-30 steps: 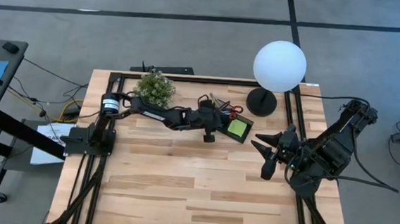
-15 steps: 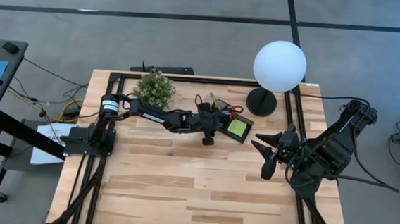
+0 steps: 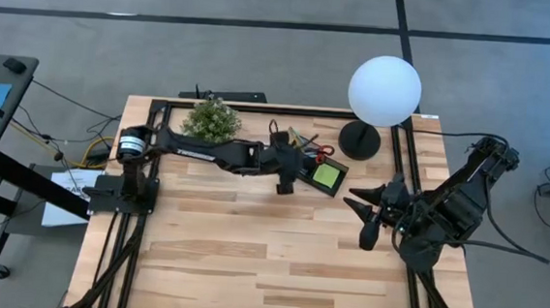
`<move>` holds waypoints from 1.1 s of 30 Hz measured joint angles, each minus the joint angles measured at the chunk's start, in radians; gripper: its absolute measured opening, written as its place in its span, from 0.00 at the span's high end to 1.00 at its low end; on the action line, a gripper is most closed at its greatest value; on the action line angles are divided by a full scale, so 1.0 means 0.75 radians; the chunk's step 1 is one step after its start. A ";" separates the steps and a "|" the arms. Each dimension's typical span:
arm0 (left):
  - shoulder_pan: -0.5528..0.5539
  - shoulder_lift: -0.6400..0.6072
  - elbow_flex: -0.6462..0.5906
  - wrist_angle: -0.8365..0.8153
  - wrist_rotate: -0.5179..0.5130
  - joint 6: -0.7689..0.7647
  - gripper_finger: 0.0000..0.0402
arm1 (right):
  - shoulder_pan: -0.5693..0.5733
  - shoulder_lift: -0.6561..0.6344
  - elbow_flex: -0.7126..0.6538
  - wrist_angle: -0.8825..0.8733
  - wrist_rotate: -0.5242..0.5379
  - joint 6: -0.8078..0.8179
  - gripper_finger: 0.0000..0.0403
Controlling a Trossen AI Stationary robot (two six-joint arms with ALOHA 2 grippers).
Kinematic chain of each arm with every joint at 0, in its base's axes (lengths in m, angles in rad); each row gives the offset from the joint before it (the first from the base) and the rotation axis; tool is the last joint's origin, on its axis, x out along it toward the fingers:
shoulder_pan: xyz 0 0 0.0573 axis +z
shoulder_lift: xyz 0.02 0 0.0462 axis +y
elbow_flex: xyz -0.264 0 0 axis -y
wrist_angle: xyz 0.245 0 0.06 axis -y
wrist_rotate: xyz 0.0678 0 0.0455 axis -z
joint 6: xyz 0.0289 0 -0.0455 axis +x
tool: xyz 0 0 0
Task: Pick and place office supplies into organizer
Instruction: Put the blue eraser into the black desk organizer
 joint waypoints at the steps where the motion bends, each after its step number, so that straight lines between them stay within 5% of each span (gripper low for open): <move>1: -0.006 0.001 -0.005 -0.051 0.029 -0.028 0.50 | 0.007 0.000 0.000 0.012 -0.010 0.000 0.70; 5: -0.036 0.007 -0.068 -0.150 0.158 -0.081 0.50 | 0.079 0.000 0.000 0.042 0.019 0.000 0.70; 11: -0.031 -0.016 -0.070 -0.453 0.235 -0.151 0.50 | 0.254 0.000 0.000 0.045 0.270 -0.001 0.70; 15: 0.056 -0.050 -0.080 -0.392 0.401 -0.193 0.50 | 0.314 0.000 0.000 0.043 0.355 -0.001 0.70; 22: 0.152 0.021 -0.083 -0.239 0.488 -0.163 0.50 | 0.330 0.000 0.000 0.042 0.362 -0.001 0.70; 33: 0.150 0.218 -0.082 -0.176 0.485 -0.124 0.50 | 0.330 0.000 0.000 0.042 0.361 -0.001 0.70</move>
